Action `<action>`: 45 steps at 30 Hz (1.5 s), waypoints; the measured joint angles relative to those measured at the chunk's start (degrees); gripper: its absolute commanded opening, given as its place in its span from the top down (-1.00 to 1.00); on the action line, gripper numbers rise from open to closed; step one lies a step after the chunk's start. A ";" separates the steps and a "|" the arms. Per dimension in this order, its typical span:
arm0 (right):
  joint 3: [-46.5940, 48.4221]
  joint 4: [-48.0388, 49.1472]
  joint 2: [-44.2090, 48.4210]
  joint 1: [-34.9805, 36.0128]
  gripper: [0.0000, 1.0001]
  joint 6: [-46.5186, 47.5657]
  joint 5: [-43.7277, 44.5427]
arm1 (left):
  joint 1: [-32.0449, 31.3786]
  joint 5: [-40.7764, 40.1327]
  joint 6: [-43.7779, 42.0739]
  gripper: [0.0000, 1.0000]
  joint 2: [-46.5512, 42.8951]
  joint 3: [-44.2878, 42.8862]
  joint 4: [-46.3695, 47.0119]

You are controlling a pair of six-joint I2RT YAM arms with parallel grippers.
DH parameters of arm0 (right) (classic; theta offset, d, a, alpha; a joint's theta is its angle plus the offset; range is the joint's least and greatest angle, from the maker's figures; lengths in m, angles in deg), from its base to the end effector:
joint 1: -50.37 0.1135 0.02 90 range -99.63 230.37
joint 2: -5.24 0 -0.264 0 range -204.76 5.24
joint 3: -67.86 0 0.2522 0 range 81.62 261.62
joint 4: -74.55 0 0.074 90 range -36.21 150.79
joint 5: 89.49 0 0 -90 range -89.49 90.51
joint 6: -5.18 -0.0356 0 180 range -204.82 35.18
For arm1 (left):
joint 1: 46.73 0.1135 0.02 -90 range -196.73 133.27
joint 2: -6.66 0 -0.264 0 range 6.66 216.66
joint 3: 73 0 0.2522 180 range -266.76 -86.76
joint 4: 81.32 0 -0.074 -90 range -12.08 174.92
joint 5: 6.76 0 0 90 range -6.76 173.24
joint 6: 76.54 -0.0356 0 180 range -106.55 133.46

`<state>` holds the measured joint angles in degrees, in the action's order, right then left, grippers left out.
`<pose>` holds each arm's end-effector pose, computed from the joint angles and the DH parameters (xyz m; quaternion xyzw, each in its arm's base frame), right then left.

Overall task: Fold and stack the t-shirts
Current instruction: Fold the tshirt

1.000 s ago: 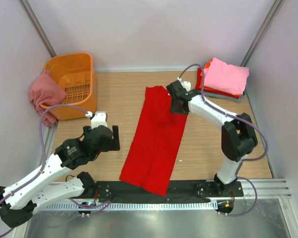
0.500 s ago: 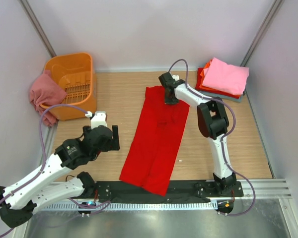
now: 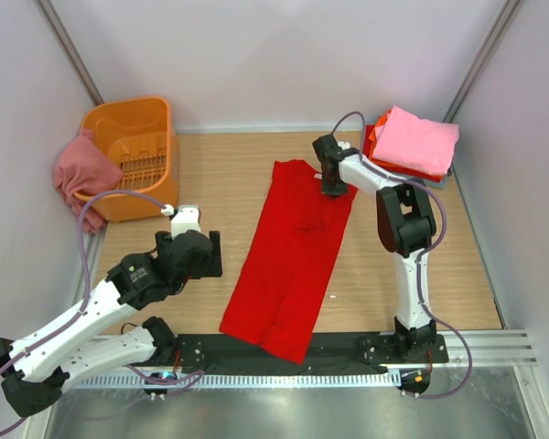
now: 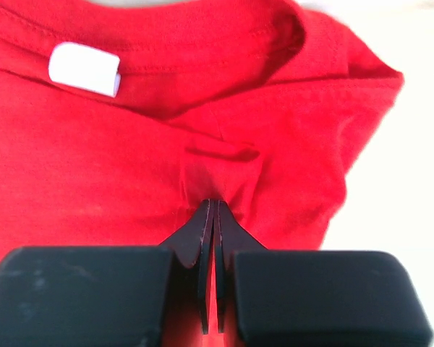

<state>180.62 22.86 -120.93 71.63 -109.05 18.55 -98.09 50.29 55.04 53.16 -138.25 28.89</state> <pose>0.4388 0.1589 0.1703 0.0588 0.9632 -0.0589 0.2556 0.1040 -0.0991 0.3053 -0.0172 0.9088 -0.0477 0.4141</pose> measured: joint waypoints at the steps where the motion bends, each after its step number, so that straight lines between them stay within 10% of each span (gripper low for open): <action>1: -0.68 -0.57 0.68 -0.02 0.87 0.11 0.63 | 0.00 -0.02 0.00 -0.86 0.00 0.00 0.02; 16: -0.17 -3.80 7.76 0.04 0.29 0.33 -0.94 | 0.00 -0.04 0.00 -0.86 -0.15 0.00 0.00; 37: 4.59 -6.78 -0.79 2.16 0.31 0.33 -3.65 | 0.00 -0.15 0.02 -0.86 -0.59 0.00 0.00; 45: 4.61 -7.41 -1.57 2.51 0.61 0.35 -3.30 | 0.00 -0.35 0.00 -0.86 -1.05 0.00 0.00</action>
<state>185.23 15.45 -122.50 74.14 -108.70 15.25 -98.09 49.95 55.04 52.11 -138.25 28.89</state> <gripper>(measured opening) 0.239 0.932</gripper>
